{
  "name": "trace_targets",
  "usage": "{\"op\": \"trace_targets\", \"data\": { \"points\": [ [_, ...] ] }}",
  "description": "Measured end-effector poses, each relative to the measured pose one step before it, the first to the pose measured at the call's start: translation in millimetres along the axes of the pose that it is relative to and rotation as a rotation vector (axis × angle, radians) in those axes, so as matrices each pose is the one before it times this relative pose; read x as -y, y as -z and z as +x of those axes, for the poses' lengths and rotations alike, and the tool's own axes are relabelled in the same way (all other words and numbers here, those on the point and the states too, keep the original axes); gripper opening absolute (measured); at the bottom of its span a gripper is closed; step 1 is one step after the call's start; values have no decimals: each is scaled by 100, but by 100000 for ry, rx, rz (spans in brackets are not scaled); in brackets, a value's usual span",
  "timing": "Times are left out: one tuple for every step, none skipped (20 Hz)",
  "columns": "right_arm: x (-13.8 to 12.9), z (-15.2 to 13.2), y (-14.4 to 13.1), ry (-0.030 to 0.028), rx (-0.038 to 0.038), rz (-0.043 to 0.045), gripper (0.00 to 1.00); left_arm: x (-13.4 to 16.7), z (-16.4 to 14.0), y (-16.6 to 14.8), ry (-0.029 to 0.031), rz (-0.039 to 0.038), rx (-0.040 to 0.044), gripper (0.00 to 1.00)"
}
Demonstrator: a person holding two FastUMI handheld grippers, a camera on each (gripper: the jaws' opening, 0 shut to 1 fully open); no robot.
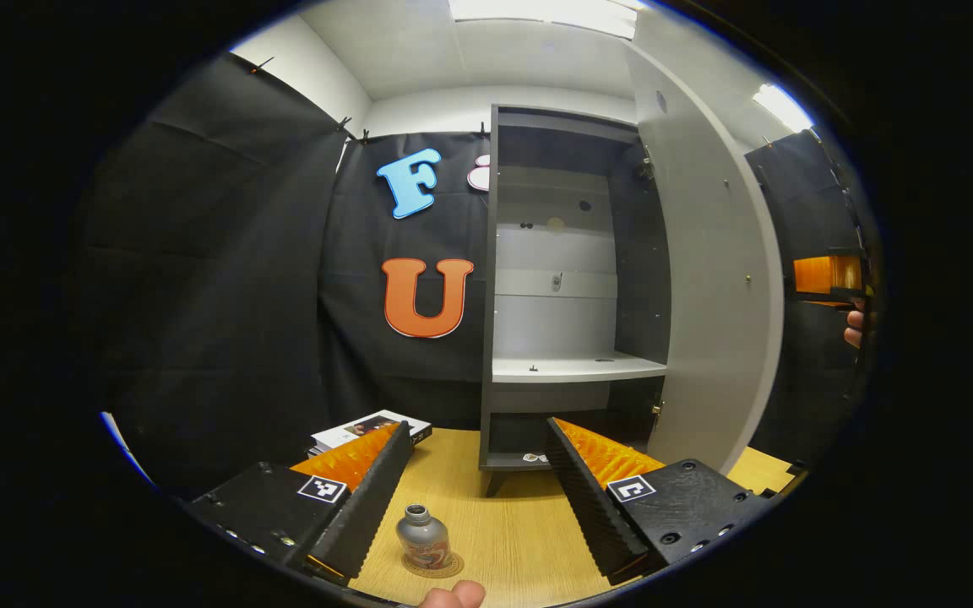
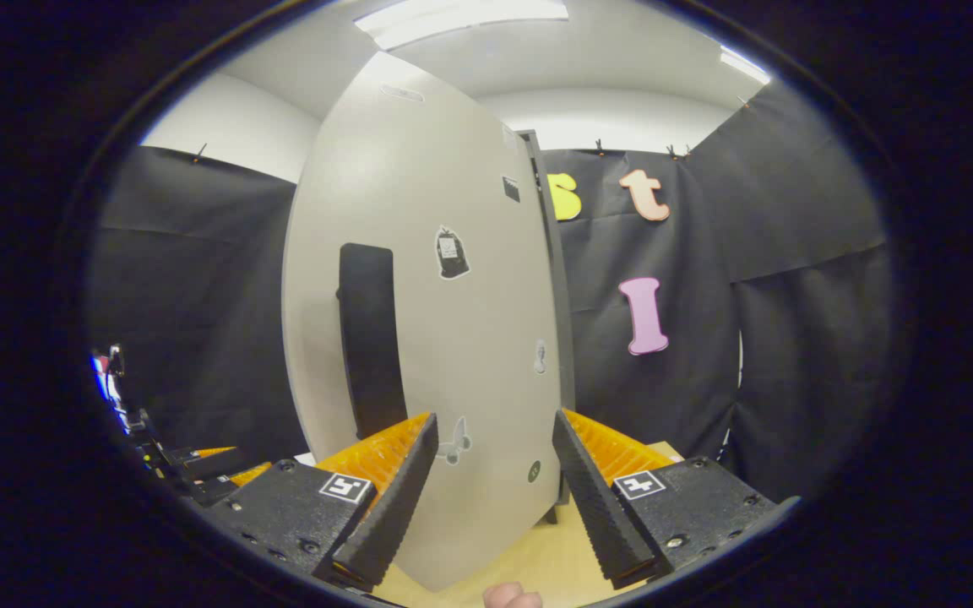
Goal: Open the cabinet door with the right hand, grasp the bottle in the cabinet with the left hand and place it on the coaster, then close the cabinet door with the right hand.
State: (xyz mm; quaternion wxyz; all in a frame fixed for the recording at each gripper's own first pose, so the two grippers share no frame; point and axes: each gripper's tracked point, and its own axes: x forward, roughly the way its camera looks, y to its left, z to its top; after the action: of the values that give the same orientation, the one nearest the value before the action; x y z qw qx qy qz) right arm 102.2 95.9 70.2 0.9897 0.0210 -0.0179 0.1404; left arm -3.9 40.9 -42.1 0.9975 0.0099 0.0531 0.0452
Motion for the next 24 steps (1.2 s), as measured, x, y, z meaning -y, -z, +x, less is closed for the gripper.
{"op": "trace_targets", "data": {
  "points": [
    [-980, 751, 116, -2042, -35, -216, 90, -369, -144, -4, -478, 173, -98, 96],
    [-1066, 850, 123, -2355, 121, -374, 90, -506, -346, 100, -404, 178, 199, 96],
    [-833, 994, 14, -2356, -170, 72, 90, -459, -225, 152, -370, 452, 519, 96],
    [-818, 1097, 304, -2153, -506, 662, 90, -576, -163, 68, -468, 606, 576, 96],
    [-854, 1060, 226, -2313, -72, 662, 90, -356, -93, 22, -712, 661, 377, 96],
    [-900, 1150, 50, -2465, -29, 381, 90, -284, -103, 3, -262, 280, 211, 96],
    [-595, 1130, 82, -1571, 238, 356, 91, -199, -69, 98, -150, 71, -97, 96],
    [-302, 1164, 127, -1135, -185, -586, 88, -114, -93, 56, 16, 164, -310, 96],
    [-188, 1079, -26, -383, 661, -613, 91, -108, -108, 72, -232, 184, -205, 96],
    [-127, 1080, 13, 24, 580, -879, 91, -132, -87, -20, -159, 116, 77, 96],
    [80, 876, 2, 308, 702, -443, 91, -48, -82, 38, 44, -66, 97, 96],
    [-22, 641, 214, 718, 561, 384, 91, 92, 4, 190, 42, -81, -124, 96],
    [78, 443, 204, 496, -165, 328, 91, -4, -53, 127, 5, -79, -331, 96],
    [253, 181, 120, 1105, 25, 397, 91, 41, -158, 36, 86, -204, -177, 96],
    [223, -167, -2, 658, 401, 583, 91, 89, -18, 15, 75, -199, -24, 96],
    [150, -226, -49, 355, 354, 550, 91, 117, -53, -29, 29, -125, 44, 96],
    [241, -552, -54, 248, 420, 426, 91, -19, 21, 64, 1, -157, 9, 96],
    [347, -620, -78, 816, 73, -27, 91, 187, -6, -34, 175, -315, 39, 96],
    [499, -1000, -125, 1023, 433, -190, 91, 211, -69, -90, 272, -297, 90, 96],
    [455, -1039, -128, 764, 726, -259, 91, 228, -2, -199, 379, -215, 317, 96],
    [607, -1225, -159, 1033, 1028, -260, 87, 212, -43, -245, 97, -37, 434, 96],
    [612, -1456, -151, 1631, 1422, -336, 91, 155, 1, -234, -10, 30, 536, 96],
    [850, -1446, -166, 2055, 1754, -834, 91, 313, 104, -68, 386, -130, -99, 96],
    [955, -1435, -158, 2724, 1462, -1372, 91, 414, 84, 60, 511, -242, -118, 96]
  ]
}}
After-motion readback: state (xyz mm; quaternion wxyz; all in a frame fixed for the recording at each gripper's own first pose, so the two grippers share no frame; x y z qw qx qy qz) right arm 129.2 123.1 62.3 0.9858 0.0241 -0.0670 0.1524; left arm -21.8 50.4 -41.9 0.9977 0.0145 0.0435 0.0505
